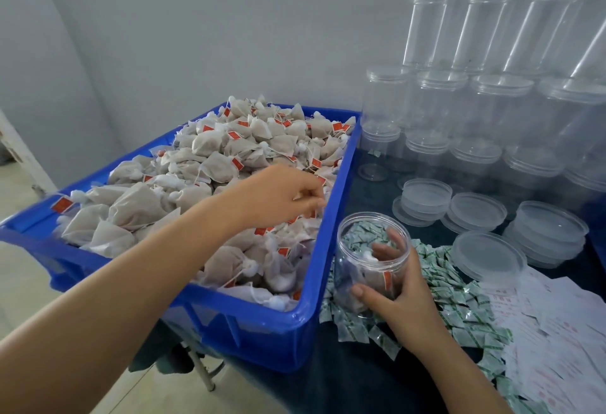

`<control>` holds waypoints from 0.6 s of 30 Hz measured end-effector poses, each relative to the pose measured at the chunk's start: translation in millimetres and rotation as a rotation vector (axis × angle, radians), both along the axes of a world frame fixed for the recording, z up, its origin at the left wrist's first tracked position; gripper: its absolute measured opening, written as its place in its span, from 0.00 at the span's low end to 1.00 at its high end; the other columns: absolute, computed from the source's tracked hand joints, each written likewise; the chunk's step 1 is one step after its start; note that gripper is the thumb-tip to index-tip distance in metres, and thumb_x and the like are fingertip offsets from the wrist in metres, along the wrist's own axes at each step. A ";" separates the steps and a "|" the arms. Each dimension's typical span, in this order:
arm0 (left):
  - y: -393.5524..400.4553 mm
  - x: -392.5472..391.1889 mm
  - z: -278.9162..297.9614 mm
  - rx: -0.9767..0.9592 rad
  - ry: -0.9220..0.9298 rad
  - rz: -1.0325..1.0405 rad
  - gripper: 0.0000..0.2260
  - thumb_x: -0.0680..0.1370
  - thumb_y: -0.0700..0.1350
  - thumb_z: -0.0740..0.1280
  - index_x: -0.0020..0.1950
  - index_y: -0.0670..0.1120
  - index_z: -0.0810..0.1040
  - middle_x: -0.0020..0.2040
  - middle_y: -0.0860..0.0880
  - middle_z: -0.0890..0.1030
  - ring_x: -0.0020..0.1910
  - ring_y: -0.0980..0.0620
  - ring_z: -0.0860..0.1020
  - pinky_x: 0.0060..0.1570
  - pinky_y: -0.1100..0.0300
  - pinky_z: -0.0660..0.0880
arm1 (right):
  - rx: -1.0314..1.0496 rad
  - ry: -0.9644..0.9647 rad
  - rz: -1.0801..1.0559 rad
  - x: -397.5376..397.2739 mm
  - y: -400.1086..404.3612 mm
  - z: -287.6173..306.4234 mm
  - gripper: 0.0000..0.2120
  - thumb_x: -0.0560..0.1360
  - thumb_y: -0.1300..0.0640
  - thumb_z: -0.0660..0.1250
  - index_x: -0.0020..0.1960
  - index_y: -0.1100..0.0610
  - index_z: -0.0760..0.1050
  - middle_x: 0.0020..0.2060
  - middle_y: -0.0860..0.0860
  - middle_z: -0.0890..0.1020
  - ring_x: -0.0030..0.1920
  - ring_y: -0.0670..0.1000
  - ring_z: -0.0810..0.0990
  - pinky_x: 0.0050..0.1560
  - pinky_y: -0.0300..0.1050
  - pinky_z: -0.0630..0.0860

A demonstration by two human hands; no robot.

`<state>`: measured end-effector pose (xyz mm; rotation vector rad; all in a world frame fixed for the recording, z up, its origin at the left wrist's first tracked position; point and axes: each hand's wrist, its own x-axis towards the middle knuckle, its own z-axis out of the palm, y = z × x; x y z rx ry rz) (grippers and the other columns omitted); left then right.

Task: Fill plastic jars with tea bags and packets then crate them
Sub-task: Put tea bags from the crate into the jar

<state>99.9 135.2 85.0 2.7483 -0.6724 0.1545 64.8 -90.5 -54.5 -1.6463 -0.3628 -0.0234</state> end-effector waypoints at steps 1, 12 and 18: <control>2.6 0.6 -5.2 0.021 0.009 0.012 0.07 0.78 0.50 0.64 0.48 0.50 0.80 0.41 0.59 0.79 0.42 0.62 0.76 0.46 0.64 0.72 | 0.005 0.003 0.001 -0.3 0.1 0.4 0.41 0.55 0.41 0.82 0.58 0.18 0.64 0.59 0.32 0.75 0.54 0.36 0.81 0.47 0.34 0.79; -1.8 5.6 -45.2 0.208 0.268 0.045 0.04 0.74 0.50 0.71 0.46 0.55 0.77 0.39 0.62 0.77 0.36 0.64 0.72 0.35 0.70 0.64 | 0.014 0.008 0.009 -2.7 -0.6 1.0 0.41 0.56 0.45 0.78 0.62 0.25 0.63 0.60 0.36 0.75 0.56 0.40 0.81 0.46 0.37 0.81; -2.4 9.1 -47.6 0.215 0.243 0.061 0.06 0.73 0.43 0.70 0.48 0.51 0.78 0.44 0.56 0.80 0.42 0.56 0.76 0.37 0.67 0.66 | 0.010 0.002 0.010 -2.6 -0.7 0.5 0.40 0.56 0.44 0.78 0.61 0.23 0.63 0.62 0.38 0.74 0.55 0.37 0.80 0.47 0.35 0.80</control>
